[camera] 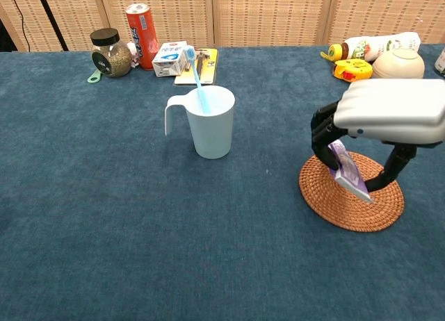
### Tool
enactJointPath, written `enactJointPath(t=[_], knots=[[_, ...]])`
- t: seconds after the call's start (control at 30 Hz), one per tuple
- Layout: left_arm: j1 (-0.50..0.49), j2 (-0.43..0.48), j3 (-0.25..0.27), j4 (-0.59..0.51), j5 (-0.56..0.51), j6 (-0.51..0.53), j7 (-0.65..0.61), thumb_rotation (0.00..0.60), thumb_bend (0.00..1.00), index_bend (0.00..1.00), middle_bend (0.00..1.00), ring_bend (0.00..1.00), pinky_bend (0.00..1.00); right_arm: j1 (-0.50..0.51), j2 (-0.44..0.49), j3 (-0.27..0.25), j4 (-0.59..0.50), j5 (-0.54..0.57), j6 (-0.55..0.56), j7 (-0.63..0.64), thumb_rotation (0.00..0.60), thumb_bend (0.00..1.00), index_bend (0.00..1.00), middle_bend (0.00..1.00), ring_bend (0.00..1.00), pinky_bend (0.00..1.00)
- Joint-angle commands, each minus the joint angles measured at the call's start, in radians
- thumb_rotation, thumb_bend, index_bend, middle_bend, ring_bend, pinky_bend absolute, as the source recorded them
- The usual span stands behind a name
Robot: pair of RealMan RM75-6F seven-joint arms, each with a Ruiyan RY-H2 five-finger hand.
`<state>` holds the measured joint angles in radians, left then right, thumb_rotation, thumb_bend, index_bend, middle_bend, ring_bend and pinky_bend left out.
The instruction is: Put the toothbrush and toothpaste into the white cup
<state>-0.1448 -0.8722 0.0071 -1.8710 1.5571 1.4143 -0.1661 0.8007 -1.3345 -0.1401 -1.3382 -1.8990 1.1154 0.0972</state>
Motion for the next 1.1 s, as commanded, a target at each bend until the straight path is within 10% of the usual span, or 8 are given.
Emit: enactJointPath(t=[0.03,0.6,1.1], knots=[[-0.001,0.000,0.001,0.001,0.003,-0.002,-0.001,0.600,0.32,0.00,0.00,0.00,0.00,-0.009,0.045,0.020,-0.057,0.041,0.037,0.097,0.600,0.26,0.65,0.51,0.34,0.54],[0.002,0.003,0.002,0.001,0.011,-0.004,-0.004,0.600,0.32,0.00,0.00,0.00,0.00,-0.015,0.155,0.085,-0.199,0.143,0.053,0.311,0.600,0.28,0.65,0.52,0.35,0.54],[0.001,0.005,0.001,0.006,0.019,-0.004,-0.017,0.600,0.32,0.00,0.00,0.00,0.00,0.031,0.300,0.262,-0.425,0.371,-0.044,0.387,0.600,0.29,0.66,0.52,0.35,0.54]])
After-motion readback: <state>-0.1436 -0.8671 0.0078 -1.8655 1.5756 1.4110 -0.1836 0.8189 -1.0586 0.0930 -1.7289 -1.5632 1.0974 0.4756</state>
